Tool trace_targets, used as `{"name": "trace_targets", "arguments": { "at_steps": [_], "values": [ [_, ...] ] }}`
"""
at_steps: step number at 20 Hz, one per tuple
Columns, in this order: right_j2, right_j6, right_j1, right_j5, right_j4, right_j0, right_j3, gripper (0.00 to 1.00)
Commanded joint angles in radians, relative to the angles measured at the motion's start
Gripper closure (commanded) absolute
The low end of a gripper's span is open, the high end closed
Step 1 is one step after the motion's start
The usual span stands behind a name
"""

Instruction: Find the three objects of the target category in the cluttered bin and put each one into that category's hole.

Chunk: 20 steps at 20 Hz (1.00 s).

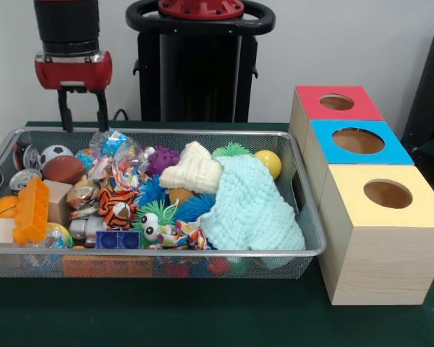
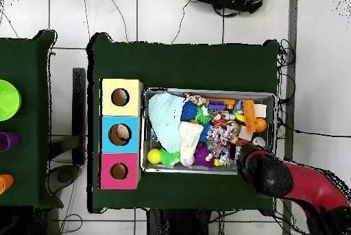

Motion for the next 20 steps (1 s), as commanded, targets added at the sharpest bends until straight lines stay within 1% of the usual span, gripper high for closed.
{"name": "trace_targets", "arguments": {
  "at_steps": [1,5,7,10,13,16,20],
  "values": [
    [0.055,-0.075,0.109,-0.135,-0.202,0.026,0.139,0.00],
    [-0.008,0.033,0.111,-0.212,-0.268,0.092,0.161,0.00],
    [-0.033,0.054,0.127,-0.244,-0.298,0.112,0.155,0.00],
    [-0.053,0.054,0.169,-0.285,-0.334,0.110,0.139,0.00],
    [-0.002,0.002,0.160,-0.231,-0.328,0.054,0.138,0.00],
    [0.031,-0.049,0.186,-0.186,-0.332,-0.003,0.132,0.00],
    [0.061,-0.090,0.143,-0.145,-0.328,-0.071,0.175,0.00]
  ]
}}
